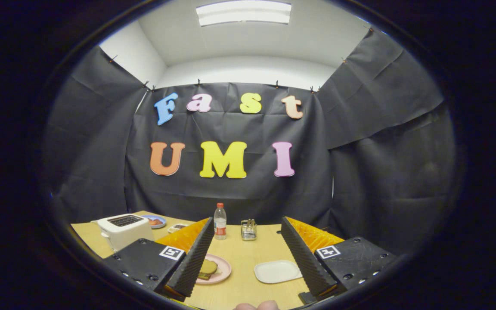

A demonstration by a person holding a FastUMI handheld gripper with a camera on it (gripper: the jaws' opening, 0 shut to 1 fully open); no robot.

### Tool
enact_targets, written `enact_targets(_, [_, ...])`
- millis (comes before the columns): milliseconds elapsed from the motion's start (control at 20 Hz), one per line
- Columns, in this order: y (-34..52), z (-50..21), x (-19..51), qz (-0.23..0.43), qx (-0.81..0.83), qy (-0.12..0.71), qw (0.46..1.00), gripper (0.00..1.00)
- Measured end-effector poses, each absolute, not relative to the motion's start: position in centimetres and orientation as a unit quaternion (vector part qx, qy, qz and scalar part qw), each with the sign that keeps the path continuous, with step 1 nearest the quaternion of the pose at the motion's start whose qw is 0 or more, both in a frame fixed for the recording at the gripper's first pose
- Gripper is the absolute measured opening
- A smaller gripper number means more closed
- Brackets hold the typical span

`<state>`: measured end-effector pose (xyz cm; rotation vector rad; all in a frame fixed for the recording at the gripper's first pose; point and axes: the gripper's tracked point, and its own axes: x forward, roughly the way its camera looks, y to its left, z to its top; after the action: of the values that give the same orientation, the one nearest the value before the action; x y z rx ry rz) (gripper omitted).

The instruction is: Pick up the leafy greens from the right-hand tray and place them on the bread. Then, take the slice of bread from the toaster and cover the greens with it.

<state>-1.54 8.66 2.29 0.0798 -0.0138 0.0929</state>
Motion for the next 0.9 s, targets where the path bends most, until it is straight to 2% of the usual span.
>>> enact_targets(900, [9.9, 1.8, -1.2, 0.057, 0.038, 0.001, 0.998, 0.95])
